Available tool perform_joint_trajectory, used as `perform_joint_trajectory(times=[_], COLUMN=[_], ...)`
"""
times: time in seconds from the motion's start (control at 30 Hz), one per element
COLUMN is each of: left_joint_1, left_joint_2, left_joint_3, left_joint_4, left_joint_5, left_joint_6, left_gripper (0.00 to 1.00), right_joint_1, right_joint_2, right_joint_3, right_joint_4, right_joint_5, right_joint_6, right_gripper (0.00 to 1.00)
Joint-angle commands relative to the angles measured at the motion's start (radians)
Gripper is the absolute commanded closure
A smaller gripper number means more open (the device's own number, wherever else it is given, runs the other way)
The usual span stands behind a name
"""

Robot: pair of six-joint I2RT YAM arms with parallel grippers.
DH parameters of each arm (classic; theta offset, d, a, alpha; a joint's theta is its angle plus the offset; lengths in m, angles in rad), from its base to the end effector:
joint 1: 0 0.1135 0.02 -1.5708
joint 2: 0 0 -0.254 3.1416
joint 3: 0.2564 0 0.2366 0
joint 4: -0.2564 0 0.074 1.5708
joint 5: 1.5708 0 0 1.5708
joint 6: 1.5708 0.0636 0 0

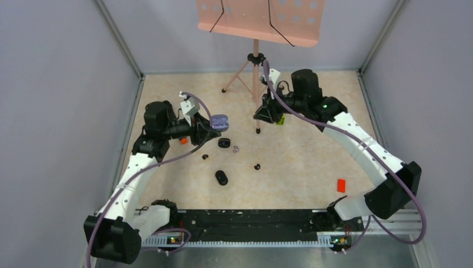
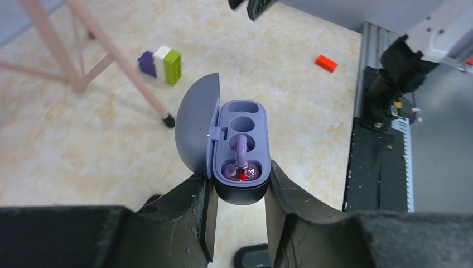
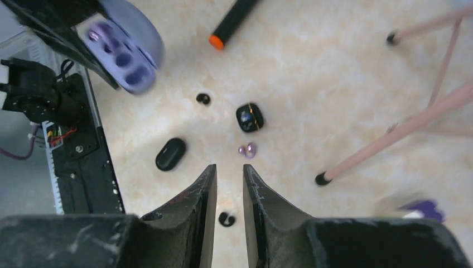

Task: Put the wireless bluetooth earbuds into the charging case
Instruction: Insert the left earbud into the left side groove of the charging case, then pick up the right earbud from the center of the board.

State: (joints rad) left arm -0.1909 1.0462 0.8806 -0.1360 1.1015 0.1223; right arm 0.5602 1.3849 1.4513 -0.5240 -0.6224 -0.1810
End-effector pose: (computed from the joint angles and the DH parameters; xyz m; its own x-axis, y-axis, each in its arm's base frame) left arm 0.2117 -0.0987 0.3243 -0.1770 0.0904 -0.9801 0.9507 0.2735 -0.1465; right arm 0.2431 0.1962 0.3827 -0.2107 -0.3048 -0.9288 -0.9279 0.3614 0.0919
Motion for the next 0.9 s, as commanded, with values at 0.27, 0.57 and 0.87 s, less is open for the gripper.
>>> perform_joint_trajectory(times=[0.27,0.57,0.87], left_joint_1=[0.13,0.18,0.244], left_joint_2=[-0.153,-0.15,-0.119], left_joint_3=[-0.108,-0.09,-0.057], left_joint_4=[0.057,0.019,-0.022], left_joint_5=[-0.178,-0.201,-0.206], left_joint_6=[-0.194,-0.205,-0.183], left_gripper=[1.0,1.0,1.0], right_joint_1=[0.067,0.134,0.177], right_joint_2=[0.182,0.276,0.415], right_joint_3=[-0.227,-0.274,-0.275], right_joint_4=[0.235,0.232,0.079], right_joint_5=[-0.091,-0.093,-0.09], right_joint_6=[-0.223,-1.118,-1.61], right_gripper=[0.8,0.83,0.88])
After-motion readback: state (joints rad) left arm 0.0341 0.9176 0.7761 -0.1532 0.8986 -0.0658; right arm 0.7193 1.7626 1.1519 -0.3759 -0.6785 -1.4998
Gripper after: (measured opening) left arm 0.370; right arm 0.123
